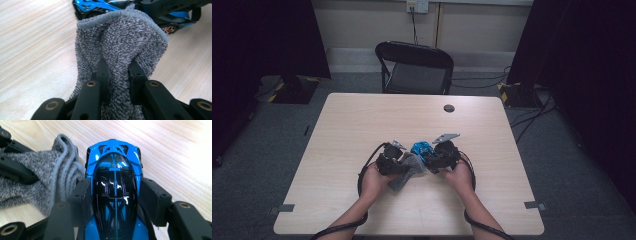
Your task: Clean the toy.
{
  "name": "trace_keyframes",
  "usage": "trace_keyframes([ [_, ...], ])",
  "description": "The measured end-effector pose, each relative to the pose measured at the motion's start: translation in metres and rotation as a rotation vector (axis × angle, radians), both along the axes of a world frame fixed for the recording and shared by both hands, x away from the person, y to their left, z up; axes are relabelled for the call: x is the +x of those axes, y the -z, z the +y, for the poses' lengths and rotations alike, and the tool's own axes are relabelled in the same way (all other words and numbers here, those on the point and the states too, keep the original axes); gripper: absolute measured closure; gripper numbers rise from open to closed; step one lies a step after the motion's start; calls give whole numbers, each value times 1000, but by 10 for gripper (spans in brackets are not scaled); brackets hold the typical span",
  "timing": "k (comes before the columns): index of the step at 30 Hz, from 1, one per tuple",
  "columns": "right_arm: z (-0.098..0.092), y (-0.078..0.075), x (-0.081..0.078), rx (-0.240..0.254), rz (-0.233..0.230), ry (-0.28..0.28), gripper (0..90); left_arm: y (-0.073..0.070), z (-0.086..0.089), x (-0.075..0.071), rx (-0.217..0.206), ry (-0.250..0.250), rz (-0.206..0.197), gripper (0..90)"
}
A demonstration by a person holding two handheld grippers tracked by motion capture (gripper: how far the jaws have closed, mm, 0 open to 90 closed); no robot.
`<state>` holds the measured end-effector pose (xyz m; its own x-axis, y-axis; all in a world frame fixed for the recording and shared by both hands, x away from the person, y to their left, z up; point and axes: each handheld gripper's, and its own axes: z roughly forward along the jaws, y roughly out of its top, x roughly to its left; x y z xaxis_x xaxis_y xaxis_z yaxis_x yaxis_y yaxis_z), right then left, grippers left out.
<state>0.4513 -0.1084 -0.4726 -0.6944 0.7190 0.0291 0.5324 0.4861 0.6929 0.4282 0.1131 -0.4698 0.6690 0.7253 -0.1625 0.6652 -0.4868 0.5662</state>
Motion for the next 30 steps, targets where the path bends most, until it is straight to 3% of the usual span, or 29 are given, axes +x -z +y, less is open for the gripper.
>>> trace_keyframes([
  [30,0,0,0,-1,1,-1,443,-2,19,25,31,-83,11,753],
])
